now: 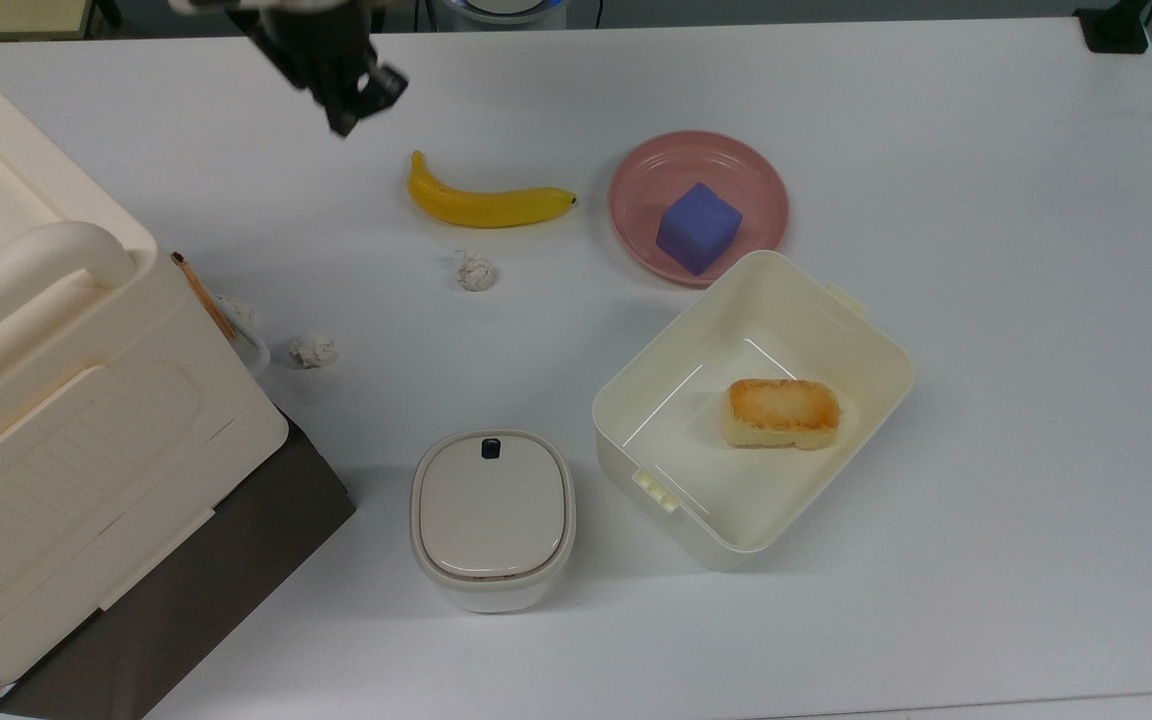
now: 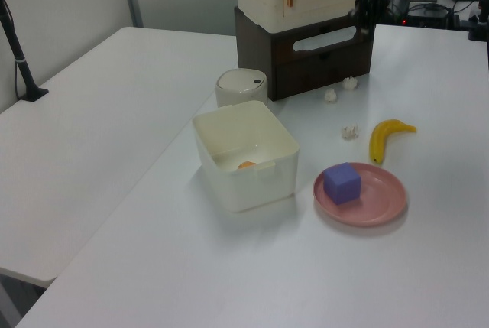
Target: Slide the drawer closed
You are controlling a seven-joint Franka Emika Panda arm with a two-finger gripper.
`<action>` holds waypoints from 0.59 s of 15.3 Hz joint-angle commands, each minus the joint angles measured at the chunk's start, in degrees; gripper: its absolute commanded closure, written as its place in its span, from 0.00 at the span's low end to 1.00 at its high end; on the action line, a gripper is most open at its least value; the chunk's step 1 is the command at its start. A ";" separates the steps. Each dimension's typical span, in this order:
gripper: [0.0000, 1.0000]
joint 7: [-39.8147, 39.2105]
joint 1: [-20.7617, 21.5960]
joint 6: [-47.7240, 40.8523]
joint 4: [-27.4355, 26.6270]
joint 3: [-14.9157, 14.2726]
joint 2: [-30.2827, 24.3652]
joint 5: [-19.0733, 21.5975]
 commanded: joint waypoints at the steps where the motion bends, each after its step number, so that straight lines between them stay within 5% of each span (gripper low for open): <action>1: 1.00 -5.98 1.95 -5.08 2.67 -0.48 -1.84 2.56; 7: 1.00 -9.95 6.17 -5.61 7.06 -3.90 -3.69 3.52; 8: 0.75 -9.95 6.87 -5.70 7.06 -4.34 -3.78 3.87; 9: 0.14 -9.52 7.06 -5.52 7.15 -4.52 -3.61 4.23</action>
